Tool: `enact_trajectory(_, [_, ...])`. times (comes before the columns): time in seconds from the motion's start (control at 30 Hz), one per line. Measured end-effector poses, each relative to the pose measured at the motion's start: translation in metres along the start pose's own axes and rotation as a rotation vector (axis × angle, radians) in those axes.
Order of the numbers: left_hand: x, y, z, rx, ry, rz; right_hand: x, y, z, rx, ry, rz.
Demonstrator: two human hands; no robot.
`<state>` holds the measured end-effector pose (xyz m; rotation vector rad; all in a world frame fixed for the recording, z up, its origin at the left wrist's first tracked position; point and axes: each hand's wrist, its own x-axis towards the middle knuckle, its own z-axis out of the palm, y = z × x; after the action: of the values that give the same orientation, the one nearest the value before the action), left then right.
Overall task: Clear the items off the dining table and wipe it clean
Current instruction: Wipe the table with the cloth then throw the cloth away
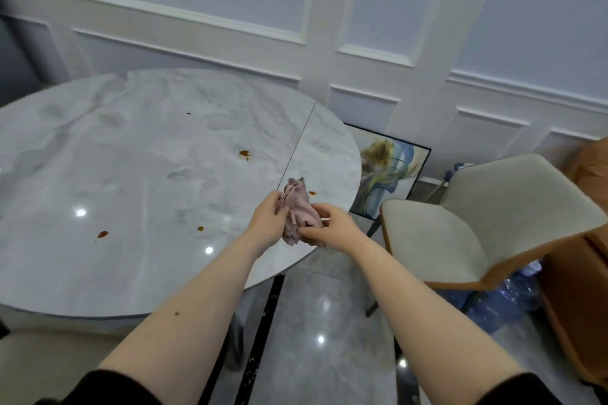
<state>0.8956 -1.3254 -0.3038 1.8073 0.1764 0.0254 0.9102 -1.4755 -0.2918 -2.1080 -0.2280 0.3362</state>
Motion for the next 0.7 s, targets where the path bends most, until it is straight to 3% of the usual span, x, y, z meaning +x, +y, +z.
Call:
enact_trajectory(0.17, [0.068, 0.005, 0.016, -0.055, 0.087, -0.065, 0.073, 0.015, -0.033, 0.091, -0.101, 0.018])
enact_trajectory(0.53, [0.256, -0.019, -0.007, -0.033, 0.484, -0.136, 0.287, 0.005, -0.025, 0.111, 0.012, -0.026])
enact_trajectory(0.7, [0.317, -0.025, -0.021, -0.067, 0.549, -0.174, 0.362, 0.004, -0.016, -0.046, 0.034, -0.097])
